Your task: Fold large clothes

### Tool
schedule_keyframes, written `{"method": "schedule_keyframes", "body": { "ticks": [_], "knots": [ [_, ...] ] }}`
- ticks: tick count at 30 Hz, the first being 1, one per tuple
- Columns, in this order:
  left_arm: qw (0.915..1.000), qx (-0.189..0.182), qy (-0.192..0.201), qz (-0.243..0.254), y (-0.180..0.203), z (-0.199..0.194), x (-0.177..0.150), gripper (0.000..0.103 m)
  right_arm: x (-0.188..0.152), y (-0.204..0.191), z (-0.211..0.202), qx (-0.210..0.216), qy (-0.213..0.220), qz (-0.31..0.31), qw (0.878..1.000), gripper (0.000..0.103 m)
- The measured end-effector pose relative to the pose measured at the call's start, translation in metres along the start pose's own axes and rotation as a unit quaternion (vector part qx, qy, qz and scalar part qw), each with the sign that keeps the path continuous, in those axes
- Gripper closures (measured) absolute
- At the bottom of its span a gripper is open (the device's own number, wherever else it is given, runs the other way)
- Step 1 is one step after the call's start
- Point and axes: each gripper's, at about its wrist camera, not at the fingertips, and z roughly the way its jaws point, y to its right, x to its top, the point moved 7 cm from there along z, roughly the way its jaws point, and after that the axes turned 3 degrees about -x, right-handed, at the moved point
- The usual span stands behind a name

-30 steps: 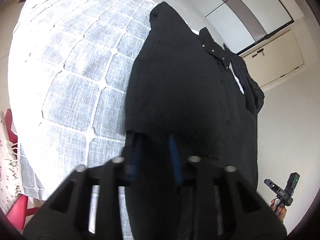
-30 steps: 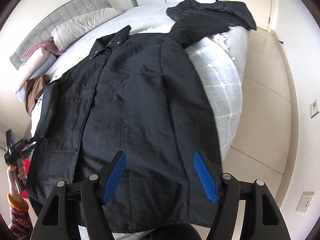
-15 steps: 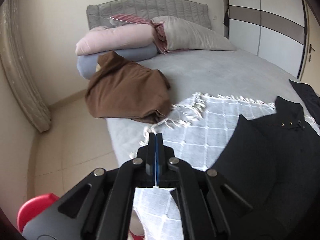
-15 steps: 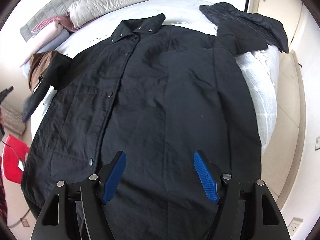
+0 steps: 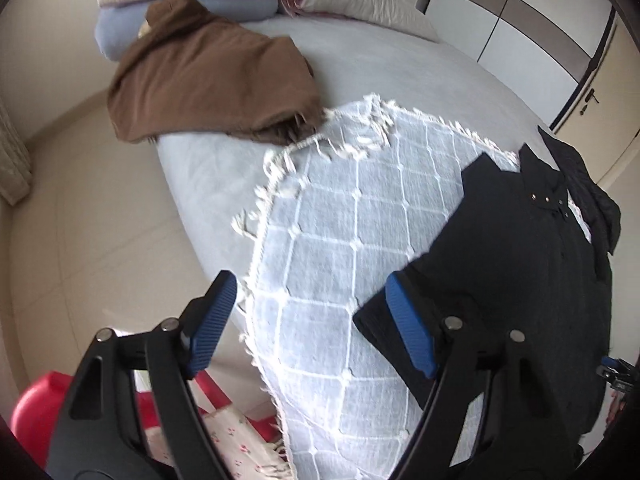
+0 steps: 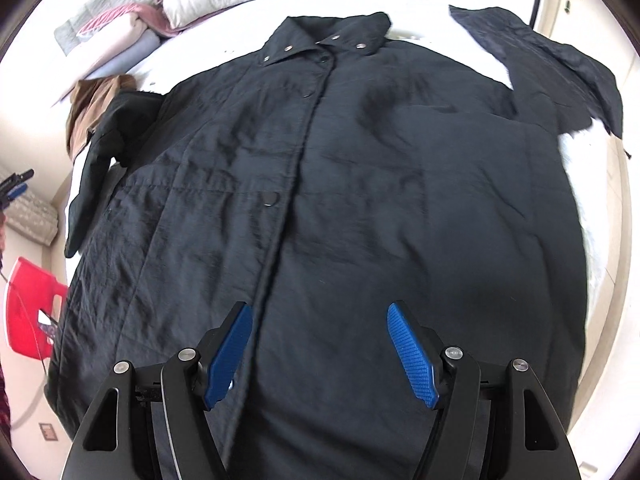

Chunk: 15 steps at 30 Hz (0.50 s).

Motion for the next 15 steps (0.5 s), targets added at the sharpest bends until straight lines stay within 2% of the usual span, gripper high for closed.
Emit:
{"method": "schedule_keyframes", "body": {
  "ticks": [4,8,10,12,15],
  "knots": [
    [0.9960,-0.045,-0.058,-0.051,0.000,0.043,-0.032,0.026,0.005,-0.021,0.002,0.010,0.002,-0.020,1.000,0.032],
    [0.9893,-0.089,-0.071,-0.092,0.015,0.080,-0.051,0.026,0.004,-0.038,0.002,0.017,0.002,-0.038,0.999,0.032],
    [0.9850,-0.118,-0.058,-0.112,0.030,0.091,-0.059,0.026,0.000,-0.043,0.004,0.021,-0.002,-0.043,0.999,0.032],
    [0.9842,-0.134,-0.035,-0.110,0.048,0.097,-0.063,0.026,-0.004,-0.046,0.009,0.019,-0.010,-0.048,0.999,0.032],
    [0.9887,-0.110,0.005,-0.102,0.066,0.099,-0.065,0.033,-0.008,-0.045,0.016,0.012,-0.021,-0.048,0.999,0.032]
  ]
}}
